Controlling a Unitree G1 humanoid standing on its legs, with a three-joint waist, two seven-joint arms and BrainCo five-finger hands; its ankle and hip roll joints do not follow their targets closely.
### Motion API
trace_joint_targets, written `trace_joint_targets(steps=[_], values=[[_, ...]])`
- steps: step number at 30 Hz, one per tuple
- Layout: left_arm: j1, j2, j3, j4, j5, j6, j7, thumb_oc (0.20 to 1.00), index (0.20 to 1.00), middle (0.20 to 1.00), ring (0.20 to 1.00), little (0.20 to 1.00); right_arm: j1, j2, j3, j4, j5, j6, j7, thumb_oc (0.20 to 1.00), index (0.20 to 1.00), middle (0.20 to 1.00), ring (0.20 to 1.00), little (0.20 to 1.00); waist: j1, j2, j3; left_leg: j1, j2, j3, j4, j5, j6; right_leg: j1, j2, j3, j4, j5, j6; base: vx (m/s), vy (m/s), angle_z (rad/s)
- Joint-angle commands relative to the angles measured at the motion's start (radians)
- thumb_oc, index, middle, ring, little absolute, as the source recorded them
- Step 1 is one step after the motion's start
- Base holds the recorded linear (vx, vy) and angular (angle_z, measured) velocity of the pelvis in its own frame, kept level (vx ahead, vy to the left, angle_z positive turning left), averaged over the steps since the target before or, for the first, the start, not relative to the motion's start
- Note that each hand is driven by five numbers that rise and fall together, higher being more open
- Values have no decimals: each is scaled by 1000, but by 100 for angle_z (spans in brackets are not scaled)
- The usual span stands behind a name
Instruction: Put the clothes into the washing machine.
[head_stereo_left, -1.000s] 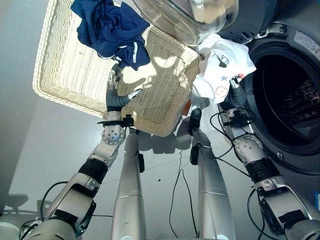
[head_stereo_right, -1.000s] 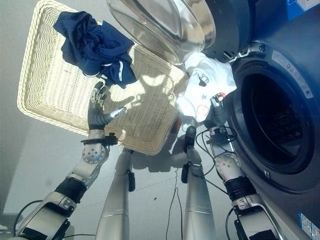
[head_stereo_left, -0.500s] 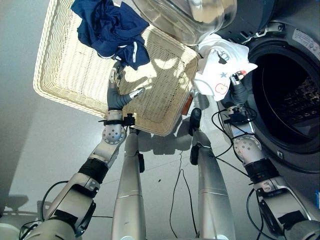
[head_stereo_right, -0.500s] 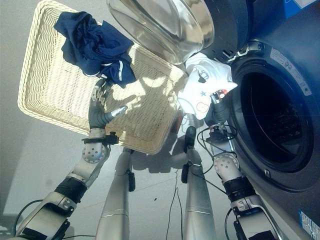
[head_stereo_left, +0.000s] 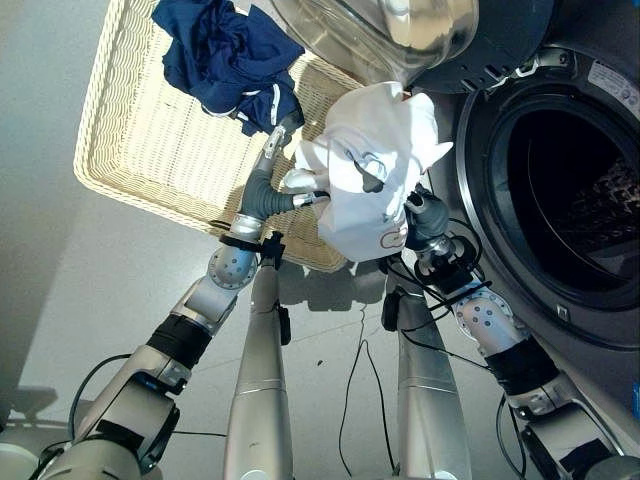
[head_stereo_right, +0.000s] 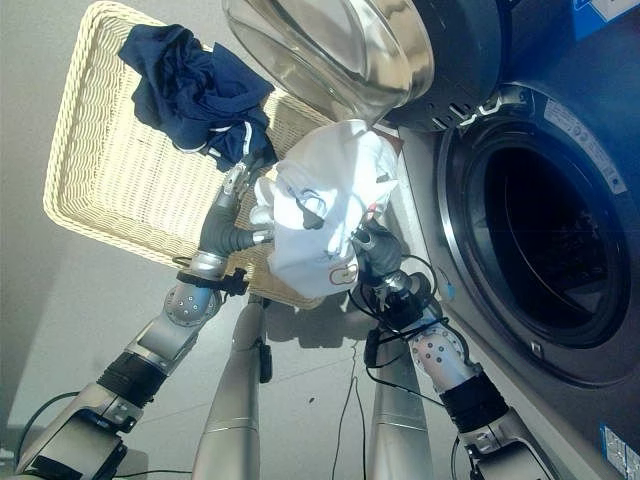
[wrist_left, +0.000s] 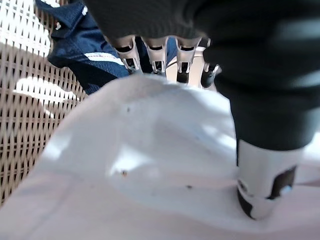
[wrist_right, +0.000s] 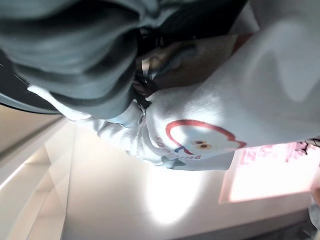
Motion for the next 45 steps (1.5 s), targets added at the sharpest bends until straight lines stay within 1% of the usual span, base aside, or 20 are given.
trace_joint_targets(steps=[1,5,8,14,18,19,21,25,26,28,29,30,36,38,40,41,42,43,44,45], values=[[-36,32,-11,-111,78,-11,-51,1000,1000,1000,1000,1000,16,9,31,-163,-14,46,77,200,200,200,200,200,-18,-13,-11,-15,-79,27,53,-34,61,82,52,-75,-197,169,53,-43,-52,4],[-41,43,-24,-132,15,-6,-152,1000,1000,1000,1000,1000,20,-8,50,-168,-55,80,74,200,200,200,200,200,-19,-13,-11,-5,-78,28,48,-34,59,87,54,-76,-201,171,54,-8,-3,2],[-48,45,-40,-146,-10,-2,-217,1000,1000,1000,1000,1000,18,-26,62,-151,-85,80,93,200,200,200,200,200,-20,-13,-11,-10,-80,25,46,-30,59,84,52,-77,-206,180,55,0,0,0],[-72,60,-71,-150,-9,40,-278,1000,1000,1000,1000,1000,6,-46,83,-155,-111,90,109,200,200,200,200,200,-22,-15,-11,-11,-82,24,45,-27,59,81,56,-75,-208,184,55,0,0,0],[-96,69,-93,-149,15,53,-288,1000,1000,1000,1000,1000,-6,-54,95,-161,-128,96,96,200,200,200,200,200,-27,-16,-11,-10,-82,26,44,-24,59,81,59,-71,-211,189,53,0,0,0],[-99,69,-98,-154,22,59,-294,570,570,570,570,570,-9,-59,101,-160,-128,94,97,200,200,200,200,200,-26,-17,-11,-9,-83,25,43,-24,59,81,60,-69,-212,189,53,0,0,0],[-105,79,-102,-153,10,50,-308,200,200,200,200,200,-11,-68,101,-159,-123,92,105,200,200,200,200,200,-27,-17,-11,-8,-82,25,41,-24,58,82,60,-68,-214,190,53,0,0,0],[-111,85,-108,-147,-4,36,-306,200,200,200,200,200,-11,-71,108,-153,-128,86,100,200,200,200,200,200,-28,-18,-11,-6,-81,25,42,-24,58,83,60,-66,-213,190,54,0,0,0],[-113,83,-107,-148,-15,35,-305,200,200,200,200,200,-12,-71,106,-148,-133,79,70,200,200,200,200,200,-28,-18,-11,-8,-80,24,44,-24,57,82,60,-66,-211,189,54,0,0,0],[-114,83,-105,-146,-25,30,-309,200,200,200,200,200,-15,-72,103,-144,-130,79,59,200,200,200,200,200,-28,-18,-11,-8,-81,23,44,-25,57,82,60,-65,-213,190,54,0,0,0],[-112,82,-100,-145,-34,26,-312,200,200,200,200,200,-15,-72,101,-140,-135,76,41,307,307,307,307,307,-27,-18,-11,-5,-82,23,43,-25,57,84,60,-66,-214,190,54,0,0,0],[-109,81,-92,-144,-46,21,-311,200,200,200,200,200,-15,-77,95,-129,-142,61,8,1000,1000,1000,1000,1000,-27,-19,-11,-7,-82,22,46,-25,56,83,60,-66,-212,190,53,0,0,0],[-81,67,-53,-150,-87,6,-246,200,200,200,200,200,-3,-81,62,-114,-175,-12,-86,1000,1000,1000,1000,1000,-27,-20,-11,-10,-82,22,47,-26,57,80,62,-65,-210,188,51,0,0,0],[-54,49,-12,-156,-138,-14,-191,200,200,200,200,200,0,-79,31,-114,-201,-56,-163,1000,1000,1000,1000,1000,-26,-19,-11,-10,-84,21,47,-28,59,81,63,-64,-208,186,49,0,0,0],[-42,40,5,-160,-158,-25,-177,200,200,200,200,200,3,-73,20,-118,-222,-73,-203,1000,1000,1000,1000,1000,-26,-19,-11,-10,-84,20,48,-28,59,80,64,-63,-206,185,48,0,0,0],[-27,22,27,-161,-177,-47,-165,200,200,200,200,200,3,-70,5,-116,-265,-102,-259,1000,1000,1000,1000,1000,-25,-18,-11,-11,-85,20,49,-29,60,77,64,-63,-203,183,46,0,0,0],[-22,18,33,-164,-184,-51,-166,200,200,200,200,200,3,-68,0,-117,-278,-109,-278,1000,1000,1000,1000,1000,-25,-18,-11,-12,-85,20,50,-29,61,77,64,-63,-202,182,46,0,0,0],[-9,5,56,-178,-199,-65,-160,200,200,200,200,200,7,-65,-17,-120,-331,-145,-350,1000,1000,1000,1000,1000,-24,-16,-11,-13,-87,19,52,-30,62,77,64,-62,-200,180,45,0,0,0],[-4,2,60,-181,-206,-71,-159,200,200,200,200,200,8,-66,-21,-120,-343,-155,-370,1000,1000,1000,1000,1000,-24,-16,-11,-13,-87,19,52,-30,62,77,65,-62,-199,179,45,0,0,0],[11,-15,82,-196,-223,-93,-159,200,200,200,200,200,11,-64,-41,-118,-391,-181,-441,1000,1000,1000,1000,1000,-23,-14,-11,-13,-87,20,51,-31,63,76,65,-61,-197,177,43,0,0,0]])
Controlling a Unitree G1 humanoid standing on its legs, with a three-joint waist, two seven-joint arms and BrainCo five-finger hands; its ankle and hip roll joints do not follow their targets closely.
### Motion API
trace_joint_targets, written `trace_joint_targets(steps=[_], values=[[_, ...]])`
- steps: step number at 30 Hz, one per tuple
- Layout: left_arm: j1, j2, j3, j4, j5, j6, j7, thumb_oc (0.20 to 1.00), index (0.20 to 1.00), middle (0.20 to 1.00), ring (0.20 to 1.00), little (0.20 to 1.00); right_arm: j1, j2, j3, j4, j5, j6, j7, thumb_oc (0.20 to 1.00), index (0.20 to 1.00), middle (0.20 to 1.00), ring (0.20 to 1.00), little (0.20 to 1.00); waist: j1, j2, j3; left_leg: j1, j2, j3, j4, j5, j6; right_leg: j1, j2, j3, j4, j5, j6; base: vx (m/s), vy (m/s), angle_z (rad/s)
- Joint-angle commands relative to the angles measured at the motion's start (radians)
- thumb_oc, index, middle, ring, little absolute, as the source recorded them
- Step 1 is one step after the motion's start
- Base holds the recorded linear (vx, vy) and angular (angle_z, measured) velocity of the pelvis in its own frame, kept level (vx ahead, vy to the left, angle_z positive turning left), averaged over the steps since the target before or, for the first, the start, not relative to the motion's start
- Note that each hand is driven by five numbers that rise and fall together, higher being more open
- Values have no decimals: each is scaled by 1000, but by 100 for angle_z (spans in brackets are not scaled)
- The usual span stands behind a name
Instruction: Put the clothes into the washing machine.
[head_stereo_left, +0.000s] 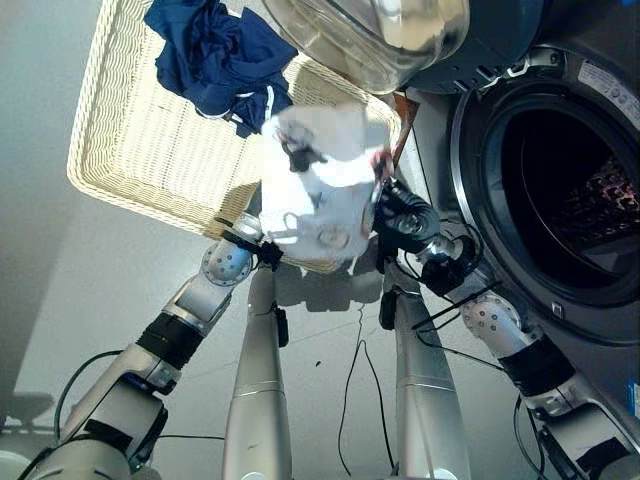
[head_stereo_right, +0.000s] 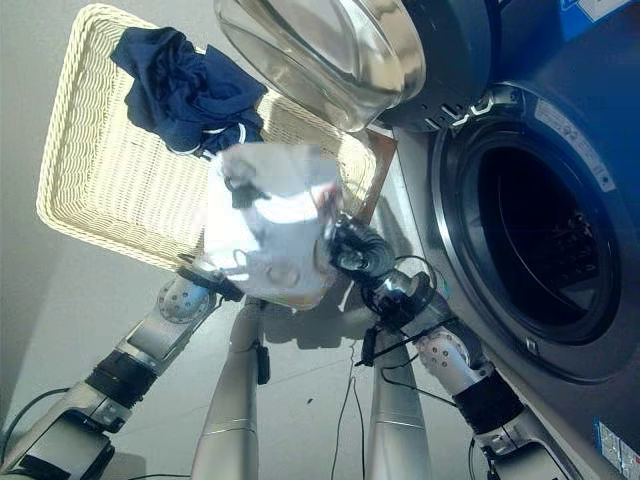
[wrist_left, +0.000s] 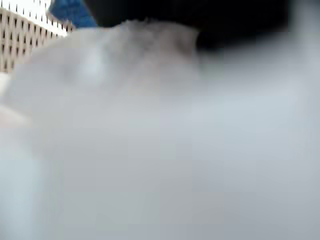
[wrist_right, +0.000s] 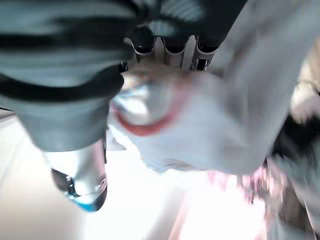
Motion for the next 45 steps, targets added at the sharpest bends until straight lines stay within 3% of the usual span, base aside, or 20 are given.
trace_joint_targets(steps=[1,2,8,19,23,24,27,33,41,45], values=[[-11,-23,64,-144,-49,-141,13,200,200,200,200,200,10,20,-45,-85,-97,-97,-132,1000,1000,1000,1000,1000,5,-14,-11,-15,-85,26,51,-31,63,76,66,-60,-212,187,42,0,0,0],[3,-40,82,-160,-62,-157,10,200,200,200,200,200,19,26,-67,-83,-155,-138,-221,1000,1000,1000,1000,1000,5,-12,-11,-15,-85,26,51,-32,64,75,67,-58,-208,184,41,0,0,0],[33,-80,116,-211,-11,-172,40,200,200,200,200,200,50,68,-130,-110,-228,-218,-415,1000,1000,1000,1000,1000,3,-3,-11,-13,-87,30,53,-33,70,72,69,-51,-195,176,38,3,13,0],[49,-110,141,-281,22,-166,13,200,200,200,200,200,60,108,-149,-162,-403,-277,-584,1000,1000,1000,1000,1000,4,15,-11,-12,-85,36,52,-34,75,72,67,-45,-191,170,35,1,3,0],[48,-114,141,-291,69,-155,32,200,200,200,200,200,54,108,-143,-173,-435,-267,-578,1000,1000,1000,1000,1000,4,20,-11,-14,-85,36,56,-34,76,70,66,-43,-188,170,34,0,0,0],[44,-109,139,-290,157,-140,78,200,200,200,200,200,46,105,-136,-179,-429,-258,-564,1000,1000,1000,1000,1000,5,22,-11,-14,-85,36,56,-34,75,69,65,-44,-188,169,34,0,0,0],[38,-93,139,-298,254,-111,131,200,200,200,200,200,39,97,-126,-192,-409,-242,-538,1000,1000,1000,1000,1000,7,24,-11,-15,-85,35,56,-32,74,68,66,-44,-186,169,34,0,0,0],[23,-33,135,-304,391,-78,199,200,200,200,200,200,30,71,-88,-229,-350,-171,-421,1000,1000,1000,1000,1000,10,25,-11,-15,-80,40,53,-27,72,71,64,-49,-189,168,33,0,0,0],[31,-39,136,-361,359,-185,160,200,200,200,200,200,9,62,-17,-214,-343,-63,-397,1000,1000,1000,1000,1000,24,33,-11,-14,-81,37,50,-23,71,74,59,-56,-191,165,30,0,0,0],[30,-42,134,-367,359,-186,158,200,200,200,200,200,8,64,-13,-213,-340,-57,-397,1000,1000,1000,1000,1000,25,33,-11,-14,-81,36,50,-23,71,75,58,-57,-191,165,30,0,0,0]])
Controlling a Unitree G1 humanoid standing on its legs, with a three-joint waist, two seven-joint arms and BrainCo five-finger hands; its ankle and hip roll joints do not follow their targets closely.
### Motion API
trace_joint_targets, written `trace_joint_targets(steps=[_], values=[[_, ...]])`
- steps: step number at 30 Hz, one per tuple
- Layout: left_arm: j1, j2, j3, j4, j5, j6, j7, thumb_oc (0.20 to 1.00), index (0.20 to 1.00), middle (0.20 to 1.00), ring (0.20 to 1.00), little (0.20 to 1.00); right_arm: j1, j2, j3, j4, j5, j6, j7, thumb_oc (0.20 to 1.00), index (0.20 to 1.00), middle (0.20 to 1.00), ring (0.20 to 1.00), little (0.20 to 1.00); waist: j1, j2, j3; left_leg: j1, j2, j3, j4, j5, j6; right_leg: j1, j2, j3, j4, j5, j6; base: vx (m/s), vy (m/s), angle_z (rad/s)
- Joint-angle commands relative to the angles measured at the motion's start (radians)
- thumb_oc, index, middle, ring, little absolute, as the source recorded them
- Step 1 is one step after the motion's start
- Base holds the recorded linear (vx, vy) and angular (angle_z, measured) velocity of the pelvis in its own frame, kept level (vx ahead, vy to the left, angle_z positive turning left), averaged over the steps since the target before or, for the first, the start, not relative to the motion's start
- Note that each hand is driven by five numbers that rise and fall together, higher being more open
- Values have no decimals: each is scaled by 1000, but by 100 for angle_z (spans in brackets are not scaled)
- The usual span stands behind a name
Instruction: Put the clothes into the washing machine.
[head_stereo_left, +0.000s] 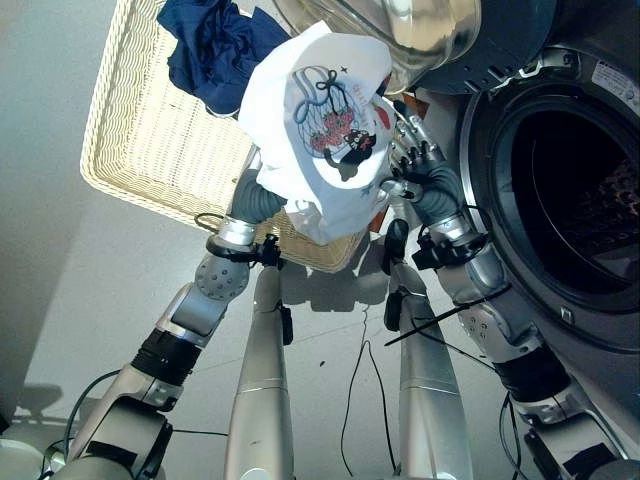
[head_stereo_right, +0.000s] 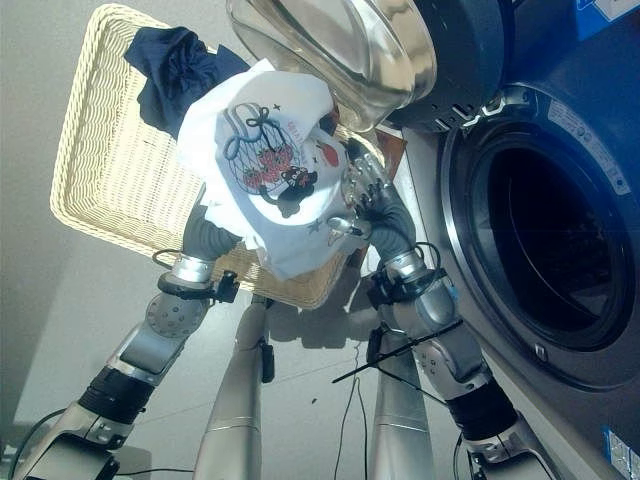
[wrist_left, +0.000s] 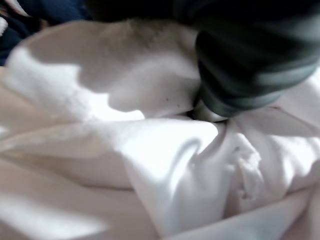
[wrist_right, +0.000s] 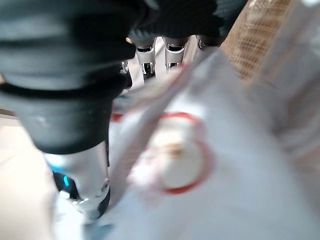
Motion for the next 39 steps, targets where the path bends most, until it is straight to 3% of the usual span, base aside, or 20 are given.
trace_joint_targets(steps=[1,2,4,5,10,12,17,18,19,20,28,34,36,37,39], values=[[-43,-25,32,-142,-1,-124,1,200,200,200,200,200,-3,-11,-3,-83,29,-10,24,1000,1000,1000,1000,1000,-7,28,-13,-20,-79,23,50,-23,71,83,59,-73,-198,167,31,0,0,0],[-43,-35,32,-169,10,-128,-8,200,200,200,200,200,-13,-2,16,-78,38,36,49,1000,1000,1000,1000,1000,-2,28,-13,-20,-84,18,49,-23,72,84,59,-76,-199,167,29,0,0,0],[-43,-35,32,-169,10,-128,-8,200,200,200,200,200,-13,-2,16,-78,38,36,49,1000,1000,1000,1000,1000,-2,28,-13,-20,-84,18,49,-23,72,84,59,-76,-199,167,29,0,0,0],[-45,-43,33,-188,2,-134,-21,200,200,200,200,200,-26,-2,39,-79,31,95,62,1000,1000,1000,1000,1000,3,26,-13,-21,-88,15,49,-23,74,85,60,-79,-198,166,27,0,0,0],[-48,-49,32,-194,-23,-142,-49,200,200,200,200,200,-34,-4,54,-72,31,116,68,1000,1000,1000,1000,1000,6,24,-13,-19,-88,14,46,-22,74,88,61,-81,-200,164,25,-1,-10,3],[-60,-68,12,-204,-100,-168,-140,200,200,200,200,200,-62,4,75,-26,13,125,44,1000,1000,1000,1000,1000,11,21,-13,-18,-95,10,47,-24,77,91,62,-83,-204,166,23,0,-32,4],[-80,-100,-9,-208,-191,-165,-252,200,200,200,200,200,-103,25,84,35,2,121,11,1000,1000,1000,1000,1000,18,26,-13,-18,-104,6,48,-25,80,93,60,-87,-209,169,21,0,-2,1],[-83,-104,-13,-208,-195,-163,-261,200,200,200,200,200,-108,28,86,41,1,120,9,922,922,922,922,922,19,27,-13,-18,-106,5,49,-24,81,93,61,-87,-210,170,21,0,0,0],[-89,-109,-20,-207,-220,-159,-286,200,200,200,200,200,-120,32,88,53,3,116,4,329,329,329,329,329,20,29,-13,-18,-108,4,51,-25,81,92,60,-88,-208,170,21,0,0,0],[-90,-110,-21,-206,-225,-159,-290,200,200,200,200,200,-121,33,88,55,4,114,4,200,200,200,200,200,20,29,-13,-19,-108,4,52,-25,81,92,60,-88,-207,170,21,0,0,0],[-117,-125,-45,-191,-246,-128,-326,200,200,200,200,200,-150,54,83,84,37,56,11,200,200,200,200,200,21,29,-13,-18,-113,3,61,-29,84,92,62,-86,-202,169,20,0,0,0],[-116,-109,-44,-183,-172,-100,-265,200,200,200,200,200,-149,53,70,82,63,10,-1,200,200,200,200,200,21,28,-13,-21,-115,2,64,-30,85,88,64,-86,-201,170,20,0,0,0],[-114,-99,-38,-172,-120,-78,-198,762,762,762,762,762,-143,57,56,78,93,-18,1,200,200,200,200,200,21,30,-13,-22,-114,1,67,-30,85,89,62,-87,-201,169,21,0,0,0],[-114,-93,-35,-163,-86,-66,-163,1000,1000,1000,1000,1000,-141,59,49,79,107,-28,7,200,200,200,200,200,21,30,-13,-21,-114,1,66,-31,85,90,62,-88,-202,169,21,0,0,0],[-114,-82,-33,-151,-18,-27,-89,1000,1000,1000,1000,1000,-138,63,38,76,134,-47,11,200,200,200,200,200,21,31,-13,-22,-113,1,68,-31,84,89,61,-88,-200,169,22,0,0,0]])
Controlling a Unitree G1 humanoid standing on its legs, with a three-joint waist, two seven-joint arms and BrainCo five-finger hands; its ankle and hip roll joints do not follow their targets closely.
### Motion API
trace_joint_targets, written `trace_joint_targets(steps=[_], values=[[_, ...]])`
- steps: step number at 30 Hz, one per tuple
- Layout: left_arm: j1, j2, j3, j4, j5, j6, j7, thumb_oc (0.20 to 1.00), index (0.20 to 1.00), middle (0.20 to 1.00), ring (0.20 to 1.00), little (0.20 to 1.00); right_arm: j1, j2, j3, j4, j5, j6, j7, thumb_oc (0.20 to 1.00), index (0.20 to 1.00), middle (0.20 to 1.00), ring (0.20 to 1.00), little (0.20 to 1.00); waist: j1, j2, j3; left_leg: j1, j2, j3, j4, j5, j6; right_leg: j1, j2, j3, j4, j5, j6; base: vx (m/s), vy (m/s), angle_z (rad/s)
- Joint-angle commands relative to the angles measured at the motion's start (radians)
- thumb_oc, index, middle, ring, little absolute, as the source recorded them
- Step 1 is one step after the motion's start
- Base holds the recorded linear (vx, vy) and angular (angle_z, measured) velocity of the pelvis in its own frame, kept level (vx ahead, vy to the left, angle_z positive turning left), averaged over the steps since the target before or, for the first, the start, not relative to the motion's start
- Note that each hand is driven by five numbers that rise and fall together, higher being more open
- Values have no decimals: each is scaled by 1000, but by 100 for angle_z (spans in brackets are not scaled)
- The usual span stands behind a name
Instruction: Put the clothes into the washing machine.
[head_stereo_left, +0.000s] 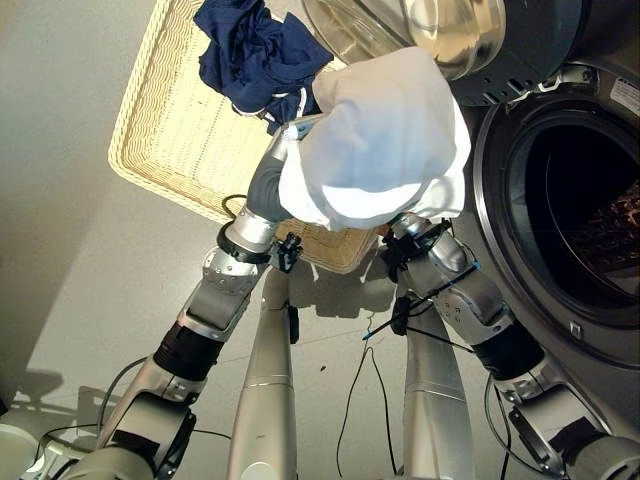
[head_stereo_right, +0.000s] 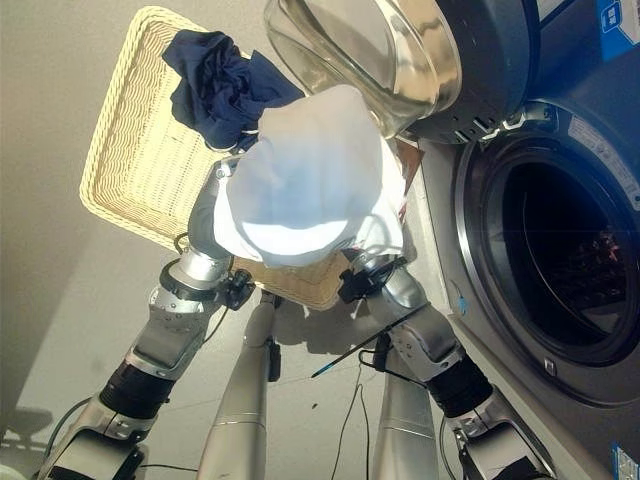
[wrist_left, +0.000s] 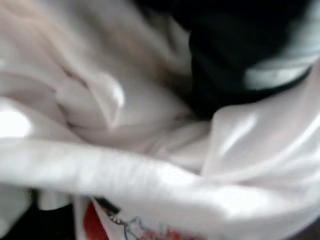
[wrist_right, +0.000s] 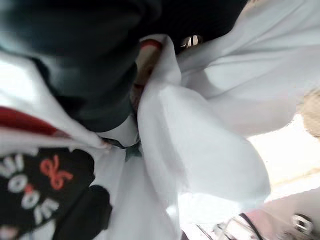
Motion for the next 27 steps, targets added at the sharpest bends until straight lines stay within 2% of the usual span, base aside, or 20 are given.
trace_joint_targets(steps=[1,4,5,7,9,11,15,27], values=[[-43,13,-7,-52,169,44,148,1000,1000,1000,1000,1000,-2,23,-42,-71,88,-113,21,200,200,200,200,200,-26,31,-13,-37,-104,13,62,-32,85,76,71,-83,-232,186,24,0,0,0],[-42,36,-3,-40,248,77,213,1000,1000,1000,1000,1000,4,21,-52,-76,113,-135,26,200,200,200,200,200,-25,33,-13,-38,-103,14,63,-32,84,75,71,-84,-230,185,25,0,0,0],[-39,64,4,-27,324,138,266,1000,1000,1000,1000,1000,8,17,-70,-80,169,-168,37,200,200,200,200,200,-24,35,-13,-40,-100,14,64,-31,82,75,68,-87,-231,184,26,0,0,0],[-38,77,4,-15,346,164,290,1000,1000,1000,1000,1000,13,16,-82,-82,205,-183,49,200,200,200,200,200,-24,35,-13,-38,-99,15,62,-31,82,78,67,-88,-234,186,27,0,0,0],[-38,105,2,12,395,238,323,1000,1000,1000,1000,1000,23,21,-99,-85,257,-214,76,200,200,200,200,200,-27,36,-13,-42,-96,17,67,-32,80,74,66,-87,-232,185,30,0,0,0],[-39,115,0,18,406,265,331,1000,1000,1000,1000,1000,26,22,-104,-91,277,-219,86,200,200,200,200,200,-27,37,-13,-43,-95,18,68,-32,80,74,65,-87,-232,186,31,0,0,0],[-35,154,-4,46,446,362,358,1000,1000,1000,1000,1000,38,13,-125,-109,322,-249,109,200,200,200,200,200,-29,39,-13,-45,-89,25,67,-31,76,72,63,-89,-232,187,35,0,0,0],[-11,190,2,99,435,464,386,1000,1000,1000,1000,1000,72,16,-176,-148,386,-327,183,200,200,200,200,200,-36,36,-13,-48,-77,34,61,-27,69,69,64,-89,-232,189,44,0,0,0]])
